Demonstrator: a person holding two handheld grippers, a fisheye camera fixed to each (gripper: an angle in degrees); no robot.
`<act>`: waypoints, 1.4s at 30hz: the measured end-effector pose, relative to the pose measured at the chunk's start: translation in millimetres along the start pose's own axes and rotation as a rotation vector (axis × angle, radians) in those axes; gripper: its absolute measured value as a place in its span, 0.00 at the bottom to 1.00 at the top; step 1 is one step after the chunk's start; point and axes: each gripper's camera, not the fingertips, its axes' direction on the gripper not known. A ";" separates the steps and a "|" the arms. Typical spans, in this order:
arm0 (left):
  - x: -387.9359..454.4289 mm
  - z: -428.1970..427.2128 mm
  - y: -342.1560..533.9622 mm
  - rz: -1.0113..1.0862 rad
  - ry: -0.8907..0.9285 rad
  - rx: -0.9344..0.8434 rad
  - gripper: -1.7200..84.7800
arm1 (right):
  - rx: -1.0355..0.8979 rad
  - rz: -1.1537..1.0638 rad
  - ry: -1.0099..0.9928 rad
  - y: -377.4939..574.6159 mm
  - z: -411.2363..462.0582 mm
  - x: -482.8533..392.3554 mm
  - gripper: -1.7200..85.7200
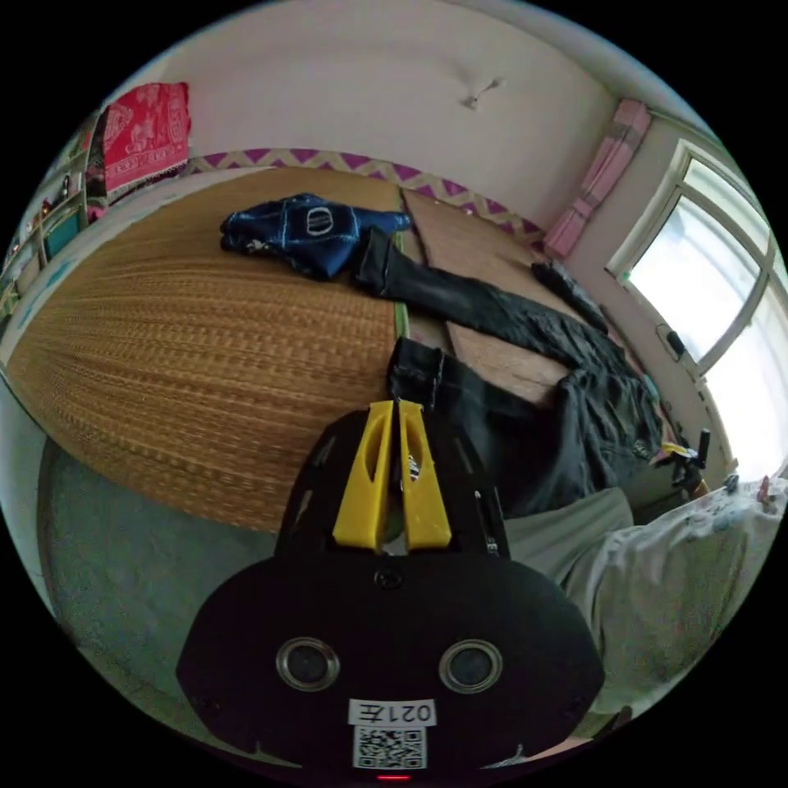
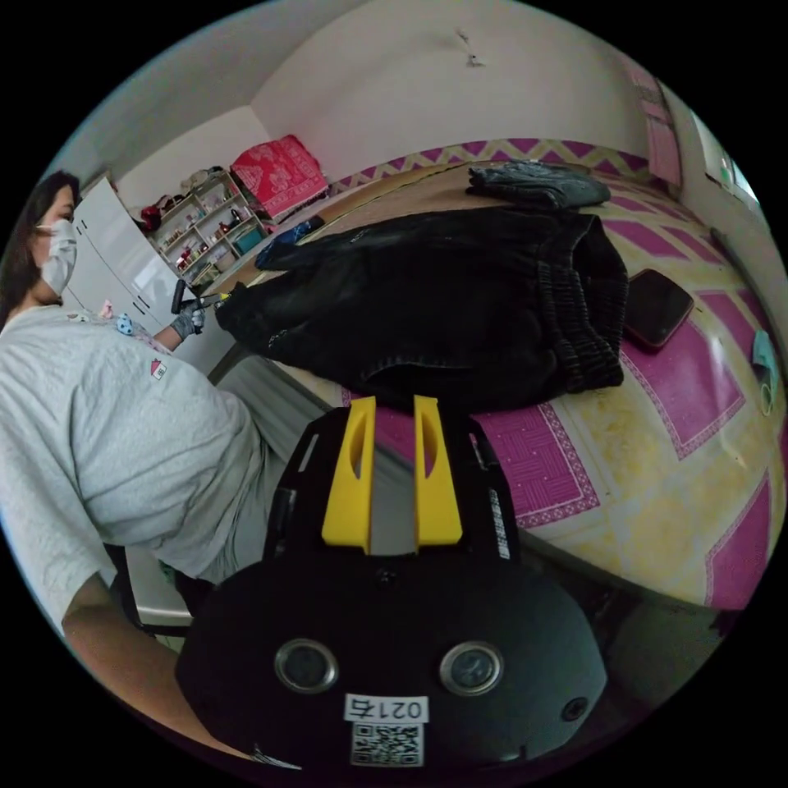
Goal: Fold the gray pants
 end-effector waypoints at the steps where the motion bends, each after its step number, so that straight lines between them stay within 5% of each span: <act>1: -1.5 -8.2 -0.3 -0.004 0.032 0.047 0.02 | 0.039 0.003 -0.005 2.0 -7.9 -5.9 0.09; 5: -9.4 -61.9 -16.2 0.026 0.159 0.306 0.01 | 0.231 -0.041 -0.010 -4.4 -45.1 -36.2 0.07; 9: -31.4 -54.5 -32.3 0.026 0.107 0.248 0.01 | 0.310 -0.091 0.013 -23.8 -49.6 -62.2 0.08; 14: -93.9 8.5 -11.2 -0.237 0.107 -0.055 0.01 | 0.163 -0.133 -0.017 -55.7 -1.0 -92.2 0.06; 24: -86.7 -49.1 -2.9 -0.149 0.047 0.289 0.01 | -0.053 0.011 0.351 -91.6 45.2 -113.7 0.09; 30: -9.2 -37.3 -35.0 0.167 -0.093 0.113 0.02 | -0.254 0.006 0.568 -106.7 94.5 -115.0 0.04; 37: 33.2 17.5 -76.7 0.106 -0.167 0.034 0.01 | -0.233 -0.020 0.695 -108.4 110.2 -145.8 0.01; 42: 27.2 58.7 -127.4 0.042 -0.253 0.031 0.01 | -0.128 0.134 0.576 -125.0 77.0 -144.2 0.01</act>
